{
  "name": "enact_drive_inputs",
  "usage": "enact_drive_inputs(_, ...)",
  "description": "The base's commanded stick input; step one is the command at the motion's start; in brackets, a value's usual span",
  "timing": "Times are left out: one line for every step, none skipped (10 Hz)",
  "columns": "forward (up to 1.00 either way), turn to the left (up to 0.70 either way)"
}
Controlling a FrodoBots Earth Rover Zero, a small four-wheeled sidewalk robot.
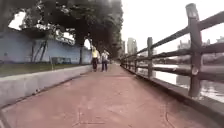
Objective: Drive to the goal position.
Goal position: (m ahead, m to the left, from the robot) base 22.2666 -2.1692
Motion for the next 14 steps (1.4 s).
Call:
enact_drive_inputs(1.00,0.00)
enact_drive_inputs(1.00,0.00)
enact_drive_inputs(1.00,0.00)
enact_drive_inputs(1.00,0.00)
enact_drive_inputs(1.00,0.00)
enact_drive_inputs(1.00,0.00)
enact_drive_inputs(1.00,0.00)
enact_drive_inputs(1.00,0.00)
enact_drive_inputs(1.00,0.00)
enact_drive_inputs(1.00,0.00)
enact_drive_inputs(1.00,0.00)
enact_drive_inputs(1.00,0.00)
enact_drive_inputs(1.00,0.00)
enact_drive_inputs(1.00,0.00)
